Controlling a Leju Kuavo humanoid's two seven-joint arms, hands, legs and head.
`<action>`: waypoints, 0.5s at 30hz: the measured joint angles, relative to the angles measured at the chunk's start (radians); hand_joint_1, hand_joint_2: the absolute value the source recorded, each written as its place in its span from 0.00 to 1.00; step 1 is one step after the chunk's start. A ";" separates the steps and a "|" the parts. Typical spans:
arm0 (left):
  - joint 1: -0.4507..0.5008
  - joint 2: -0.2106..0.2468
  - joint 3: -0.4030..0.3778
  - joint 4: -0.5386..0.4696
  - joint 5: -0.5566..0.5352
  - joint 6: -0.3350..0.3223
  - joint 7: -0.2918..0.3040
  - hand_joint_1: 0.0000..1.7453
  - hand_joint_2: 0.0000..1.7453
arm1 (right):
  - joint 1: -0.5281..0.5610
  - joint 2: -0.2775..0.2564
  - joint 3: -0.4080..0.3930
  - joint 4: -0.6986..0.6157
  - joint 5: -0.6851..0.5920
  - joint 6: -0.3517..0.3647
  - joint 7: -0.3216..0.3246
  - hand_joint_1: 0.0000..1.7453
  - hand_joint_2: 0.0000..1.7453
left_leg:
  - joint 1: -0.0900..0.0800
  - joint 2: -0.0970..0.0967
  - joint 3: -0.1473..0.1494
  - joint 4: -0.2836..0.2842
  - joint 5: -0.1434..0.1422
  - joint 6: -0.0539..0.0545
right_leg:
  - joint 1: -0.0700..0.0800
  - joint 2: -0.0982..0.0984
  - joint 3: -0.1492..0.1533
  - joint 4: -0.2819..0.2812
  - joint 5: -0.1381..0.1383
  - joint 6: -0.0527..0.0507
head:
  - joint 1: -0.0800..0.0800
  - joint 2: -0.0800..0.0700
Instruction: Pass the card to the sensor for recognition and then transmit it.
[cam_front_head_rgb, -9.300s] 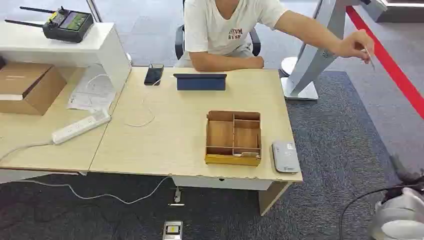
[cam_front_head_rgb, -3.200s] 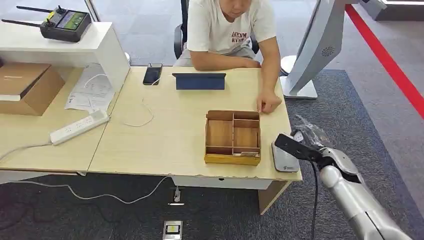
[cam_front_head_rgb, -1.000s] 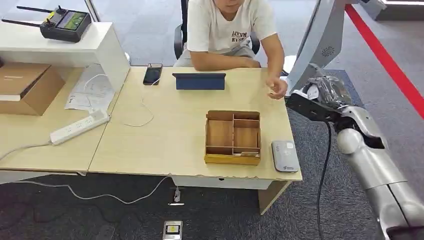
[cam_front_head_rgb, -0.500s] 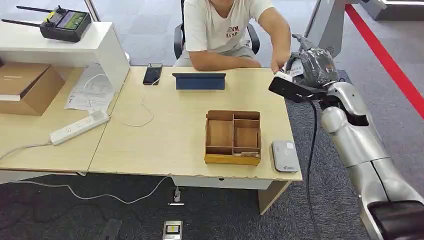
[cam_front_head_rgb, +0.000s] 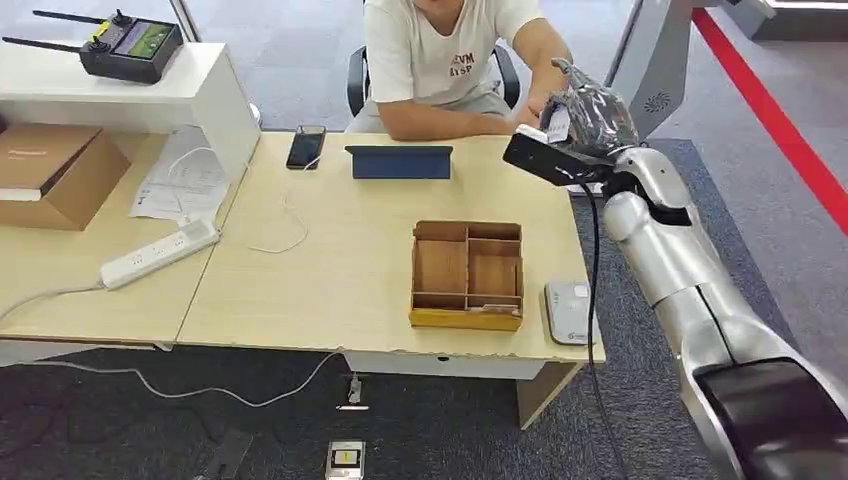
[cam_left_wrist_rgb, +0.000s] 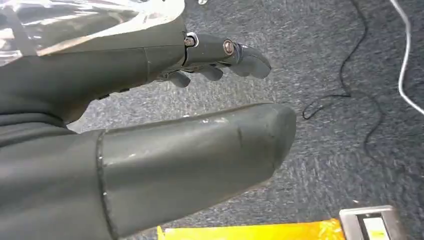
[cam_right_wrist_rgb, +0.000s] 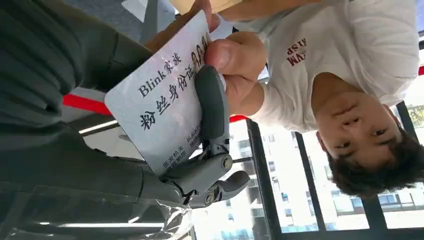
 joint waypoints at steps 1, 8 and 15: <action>-0.001 0.000 -0.004 0.000 0.000 -0.004 0.004 0.00 0.00 | -0.005 0.003 0.003 0.014 0.000 0.000 -0.002 0.00 1.00 | 0.000 0.000 0.000 0.000 0.000 0.000 | 0.000 0.000 0.000 0.000 0.000 0.000 | 0.000 0.000; -0.001 0.000 -0.011 0.000 0.005 -0.005 0.006 0.00 0.00 | -0.015 0.016 0.008 0.058 -0.002 -0.022 0.001 0.00 1.00 | 0.000 0.000 0.000 0.000 0.000 0.000 | 0.000 0.000 0.000 0.000 0.000 0.000 | 0.000 0.000; -0.001 -0.002 -0.016 0.000 0.004 -0.004 0.003 0.00 0.00 | -0.018 0.020 0.009 0.080 -0.007 -0.044 -0.003 0.00 0.00 | 0.000 0.000 0.000 0.000 0.000 0.000 | 0.000 0.000 0.000 0.000 0.000 0.000 | 0.000 0.000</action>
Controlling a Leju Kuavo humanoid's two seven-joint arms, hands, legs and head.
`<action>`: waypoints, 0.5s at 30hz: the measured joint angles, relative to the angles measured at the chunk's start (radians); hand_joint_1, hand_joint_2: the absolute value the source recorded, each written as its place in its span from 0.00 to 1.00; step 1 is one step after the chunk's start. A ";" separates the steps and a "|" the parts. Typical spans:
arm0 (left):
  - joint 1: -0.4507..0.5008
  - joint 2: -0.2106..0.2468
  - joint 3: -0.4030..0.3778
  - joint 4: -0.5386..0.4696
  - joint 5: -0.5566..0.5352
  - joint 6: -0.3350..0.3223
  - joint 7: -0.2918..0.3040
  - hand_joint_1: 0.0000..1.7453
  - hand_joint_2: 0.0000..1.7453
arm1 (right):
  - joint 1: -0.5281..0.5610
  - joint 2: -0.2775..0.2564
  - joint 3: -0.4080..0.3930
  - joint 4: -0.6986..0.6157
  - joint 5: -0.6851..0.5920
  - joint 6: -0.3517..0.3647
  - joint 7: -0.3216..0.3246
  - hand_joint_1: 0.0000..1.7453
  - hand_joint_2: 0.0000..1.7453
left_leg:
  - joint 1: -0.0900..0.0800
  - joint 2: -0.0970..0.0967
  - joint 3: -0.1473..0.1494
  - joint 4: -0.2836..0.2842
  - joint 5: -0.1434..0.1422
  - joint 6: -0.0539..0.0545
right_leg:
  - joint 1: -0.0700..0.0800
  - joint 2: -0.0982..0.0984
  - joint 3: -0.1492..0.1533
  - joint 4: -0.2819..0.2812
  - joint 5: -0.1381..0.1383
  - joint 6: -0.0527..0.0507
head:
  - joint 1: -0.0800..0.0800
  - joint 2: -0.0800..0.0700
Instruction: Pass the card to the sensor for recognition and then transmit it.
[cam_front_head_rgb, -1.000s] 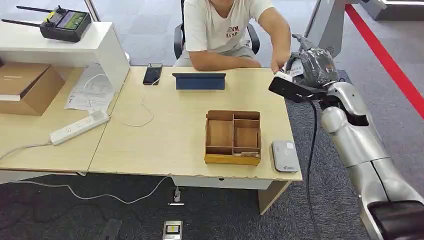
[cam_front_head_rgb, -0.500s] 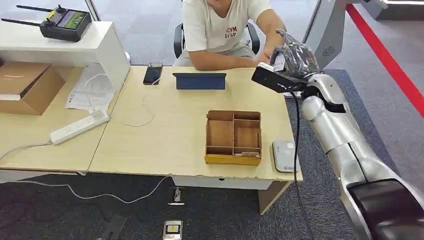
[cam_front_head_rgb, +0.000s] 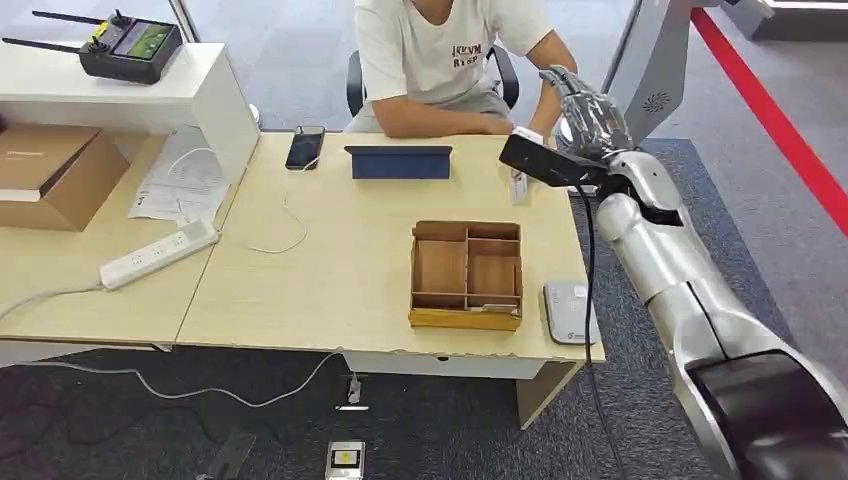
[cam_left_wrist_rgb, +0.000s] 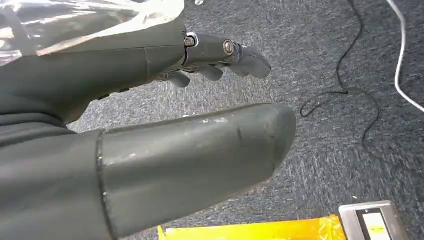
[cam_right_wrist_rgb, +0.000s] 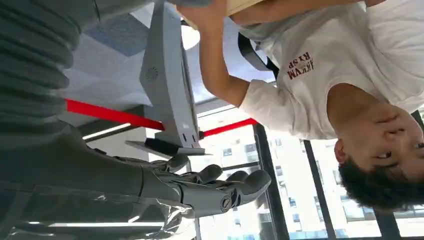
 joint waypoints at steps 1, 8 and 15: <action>0.000 0.000 0.000 0.000 0.000 0.000 0.000 0.00 0.00 | 0.000 0.000 0.000 0.002 -0.001 -0.003 -0.001 0.00 0.00 | 0.000 0.000 0.000 0.000 0.000 0.000 | 0.000 0.000 0.000 0.000 0.000 0.000 | 0.000 0.000; 0.001 0.000 -0.001 0.000 0.005 0.007 0.000 0.00 0.00 | 0.001 0.001 0.000 0.006 -0.057 -0.019 -0.024 0.00 0.00 | 0.000 0.000 0.000 0.000 0.000 0.000 | 0.000 0.000 0.000 0.000 0.000 0.000 | 0.000 0.000; 0.010 0.000 0.000 0.000 0.040 0.016 -0.002 0.00 0.00 | 0.037 -0.001 -0.024 -0.049 -0.332 0.149 0.008 0.00 1.00 | 0.000 0.000 0.000 0.000 0.000 0.000 | 0.000 0.000 0.000 0.000 0.000 0.000 | 0.000 0.000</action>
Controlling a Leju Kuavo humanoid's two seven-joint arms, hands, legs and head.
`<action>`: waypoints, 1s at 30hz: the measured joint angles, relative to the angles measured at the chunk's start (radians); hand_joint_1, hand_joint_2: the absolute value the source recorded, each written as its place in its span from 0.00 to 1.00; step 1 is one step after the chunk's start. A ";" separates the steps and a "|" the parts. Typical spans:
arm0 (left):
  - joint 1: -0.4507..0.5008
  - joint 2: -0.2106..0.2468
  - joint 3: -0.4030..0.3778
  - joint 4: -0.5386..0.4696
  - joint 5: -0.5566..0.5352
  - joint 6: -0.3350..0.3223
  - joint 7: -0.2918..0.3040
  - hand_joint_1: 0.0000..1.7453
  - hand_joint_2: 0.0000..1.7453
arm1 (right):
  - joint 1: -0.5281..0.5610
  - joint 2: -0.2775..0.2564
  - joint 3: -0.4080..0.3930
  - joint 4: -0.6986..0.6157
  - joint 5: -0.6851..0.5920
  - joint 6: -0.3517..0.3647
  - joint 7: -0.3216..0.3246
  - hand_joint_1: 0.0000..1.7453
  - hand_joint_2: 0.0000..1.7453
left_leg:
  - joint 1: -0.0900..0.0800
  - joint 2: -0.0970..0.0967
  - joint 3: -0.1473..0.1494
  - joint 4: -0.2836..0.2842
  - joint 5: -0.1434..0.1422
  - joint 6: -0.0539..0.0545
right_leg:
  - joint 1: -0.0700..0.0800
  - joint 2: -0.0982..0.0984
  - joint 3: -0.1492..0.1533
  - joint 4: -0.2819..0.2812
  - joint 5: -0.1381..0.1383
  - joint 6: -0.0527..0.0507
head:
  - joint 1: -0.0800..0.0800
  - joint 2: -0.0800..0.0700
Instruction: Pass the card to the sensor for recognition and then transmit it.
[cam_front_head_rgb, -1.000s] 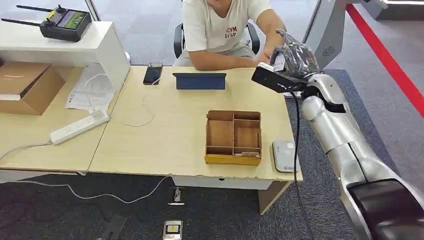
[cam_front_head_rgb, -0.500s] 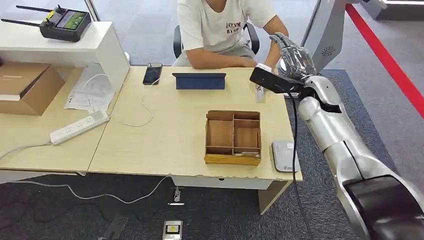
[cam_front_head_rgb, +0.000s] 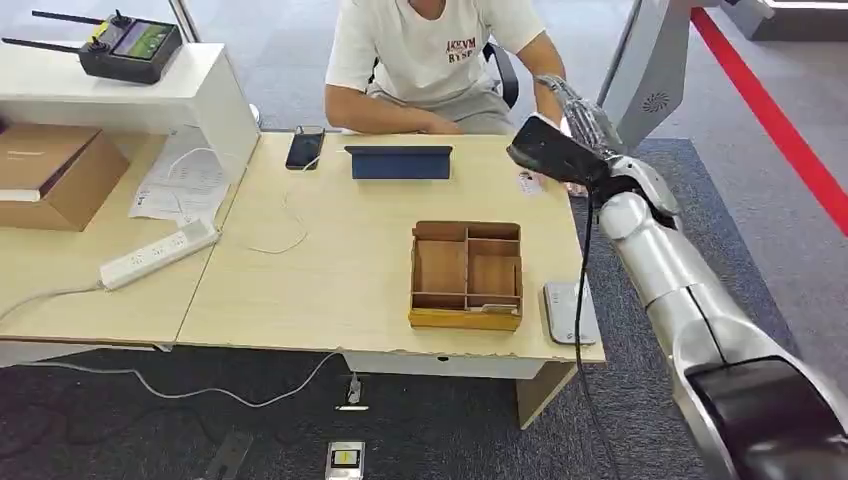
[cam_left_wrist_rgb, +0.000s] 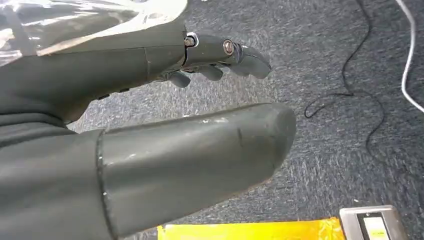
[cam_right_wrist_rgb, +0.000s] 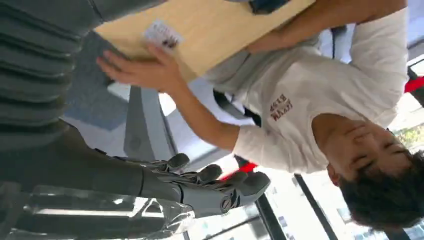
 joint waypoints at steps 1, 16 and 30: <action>0.001 0.000 0.000 0.000 0.004 0.000 0.000 0.00 0.00 | 0.011 -0.001 -0.006 -0.019 -0.045 0.027 0.012 0.00 1.00 | 0.000 0.000 0.000 0.000 0.000 0.000 | 0.000 0.000 0.000 0.000 0.000 0.000 | 0.000 0.000; 0.023 0.005 0.002 0.000 0.049 0.014 -0.004 0.00 0.00 | 0.338 -0.058 -0.039 -0.394 -0.280 0.113 0.171 0.00 1.00 | 0.001 0.000 0.000 0.000 0.000 0.000 | 0.001 0.000 0.001 -0.001 0.000 0.000 | 0.000 0.000; 0.024 0.005 0.003 0.000 0.047 0.013 0.004 0.00 0.00 | 0.518 -0.084 -0.041 -0.507 -0.294 0.103 0.174 0.00 1.00 | 0.001 0.000 0.000 0.000 0.000 0.000 | 0.001 0.000 0.001 -0.001 0.000 0.000 | 0.000 0.000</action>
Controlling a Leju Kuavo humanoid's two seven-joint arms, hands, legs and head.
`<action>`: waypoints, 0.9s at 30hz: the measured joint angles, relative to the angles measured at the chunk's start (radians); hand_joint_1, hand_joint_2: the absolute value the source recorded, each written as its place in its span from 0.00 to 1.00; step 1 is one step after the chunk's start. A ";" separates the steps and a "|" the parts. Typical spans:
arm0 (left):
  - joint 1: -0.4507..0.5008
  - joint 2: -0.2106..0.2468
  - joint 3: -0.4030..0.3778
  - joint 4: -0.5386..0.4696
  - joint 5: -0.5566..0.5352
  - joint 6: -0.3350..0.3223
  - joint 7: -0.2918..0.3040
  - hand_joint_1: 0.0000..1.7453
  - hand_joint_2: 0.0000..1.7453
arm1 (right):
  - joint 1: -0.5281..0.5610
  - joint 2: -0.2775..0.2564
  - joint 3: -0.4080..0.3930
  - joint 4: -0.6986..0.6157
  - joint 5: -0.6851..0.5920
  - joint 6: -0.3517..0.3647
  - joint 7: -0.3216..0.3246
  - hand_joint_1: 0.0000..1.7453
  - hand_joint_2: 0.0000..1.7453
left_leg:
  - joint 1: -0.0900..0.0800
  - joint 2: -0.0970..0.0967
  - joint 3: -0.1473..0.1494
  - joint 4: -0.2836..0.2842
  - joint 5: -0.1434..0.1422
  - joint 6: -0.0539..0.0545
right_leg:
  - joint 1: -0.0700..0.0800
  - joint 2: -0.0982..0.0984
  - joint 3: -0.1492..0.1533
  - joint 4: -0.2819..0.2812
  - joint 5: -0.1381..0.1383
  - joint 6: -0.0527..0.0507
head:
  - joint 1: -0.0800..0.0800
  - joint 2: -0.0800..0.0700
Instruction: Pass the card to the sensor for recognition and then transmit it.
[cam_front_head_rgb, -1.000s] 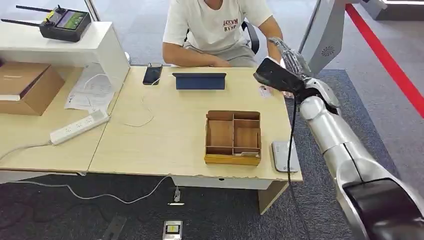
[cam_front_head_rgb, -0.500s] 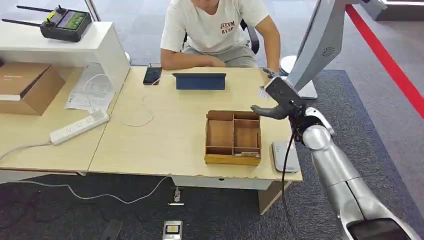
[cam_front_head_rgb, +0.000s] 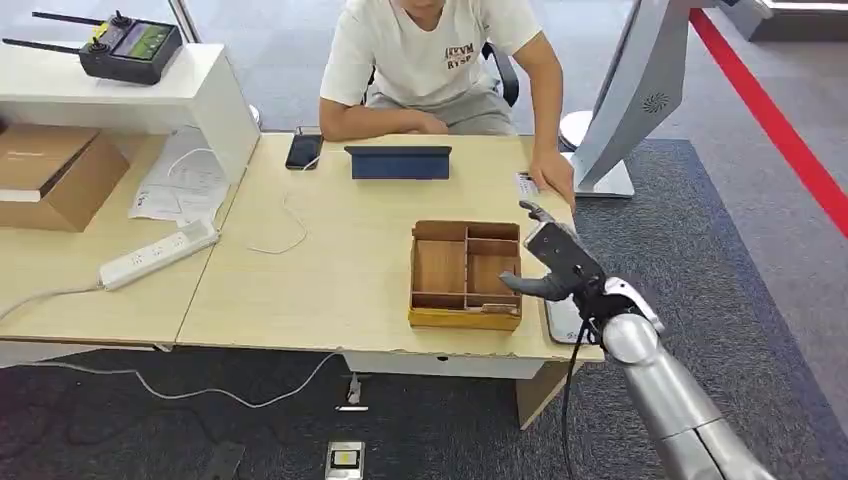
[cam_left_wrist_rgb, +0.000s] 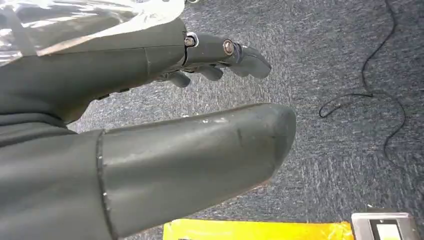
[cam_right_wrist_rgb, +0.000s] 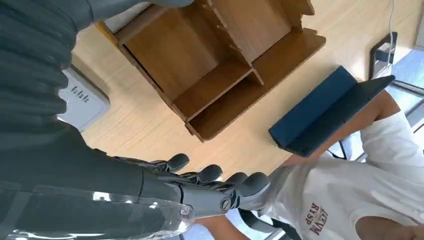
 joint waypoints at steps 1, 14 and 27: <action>0.000 0.000 0.000 0.000 0.000 0.000 0.000 0.00 0.00 | 0.002 0.000 0.000 -0.002 0.000 0.000 0.000 0.00 1.00 | 0.000 0.000 0.000 0.000 0.000 0.000 | 0.000 0.000 0.000 0.000 0.000 0.000 | 0.000 0.000; 0.001 0.003 0.000 0.000 0.002 -0.009 0.005 0.00 0.00 | 0.027 -0.005 0.007 -0.013 0.026 0.035 0.002 0.00 1.00 | 0.000 0.000 0.000 0.000 0.000 0.000 | 0.000 0.000 0.000 0.000 0.000 0.000 | 0.000 0.000; 0.006 0.008 0.000 0.000 0.007 -0.013 0.008 0.00 0.00 | 0.080 -0.024 0.028 -0.061 0.026 0.095 0.013 0.00 1.00 | 0.000 0.000 0.000 0.000 0.000 0.000 | 0.000 0.000 0.000 0.000 0.000 0.000 | 0.000 0.000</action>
